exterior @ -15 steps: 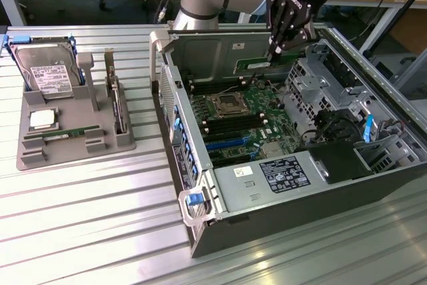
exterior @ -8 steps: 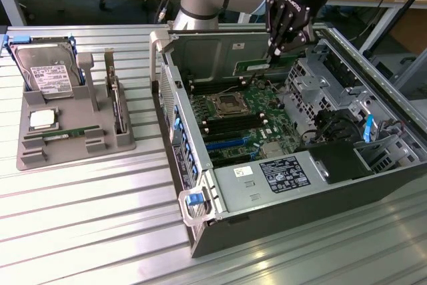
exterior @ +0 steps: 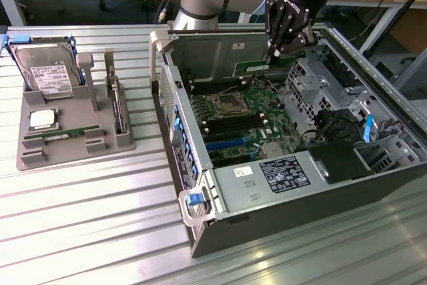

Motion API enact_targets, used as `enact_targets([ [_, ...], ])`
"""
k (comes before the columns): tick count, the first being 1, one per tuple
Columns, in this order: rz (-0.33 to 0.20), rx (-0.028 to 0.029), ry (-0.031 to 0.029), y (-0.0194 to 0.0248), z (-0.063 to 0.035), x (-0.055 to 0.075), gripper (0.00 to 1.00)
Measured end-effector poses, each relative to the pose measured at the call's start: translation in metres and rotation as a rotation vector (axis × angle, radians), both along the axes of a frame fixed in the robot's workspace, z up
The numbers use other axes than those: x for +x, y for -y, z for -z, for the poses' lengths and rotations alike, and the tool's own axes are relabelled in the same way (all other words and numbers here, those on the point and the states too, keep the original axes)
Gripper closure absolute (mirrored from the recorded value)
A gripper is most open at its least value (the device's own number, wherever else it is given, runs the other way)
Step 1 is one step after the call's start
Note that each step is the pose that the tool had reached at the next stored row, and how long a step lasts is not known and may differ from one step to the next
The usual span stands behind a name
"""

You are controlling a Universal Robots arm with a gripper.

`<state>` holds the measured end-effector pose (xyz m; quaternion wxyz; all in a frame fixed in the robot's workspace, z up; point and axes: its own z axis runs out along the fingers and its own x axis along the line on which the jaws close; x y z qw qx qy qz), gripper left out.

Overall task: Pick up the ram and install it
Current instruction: 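Insert the ram into the slot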

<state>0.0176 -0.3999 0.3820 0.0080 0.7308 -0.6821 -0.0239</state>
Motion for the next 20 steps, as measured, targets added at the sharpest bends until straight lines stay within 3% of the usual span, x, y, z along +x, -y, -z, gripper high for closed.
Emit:
enact_targets([
  [20,0.000,0.0000,0.0000,0.0000,0.0120,0.000,0.88],
])
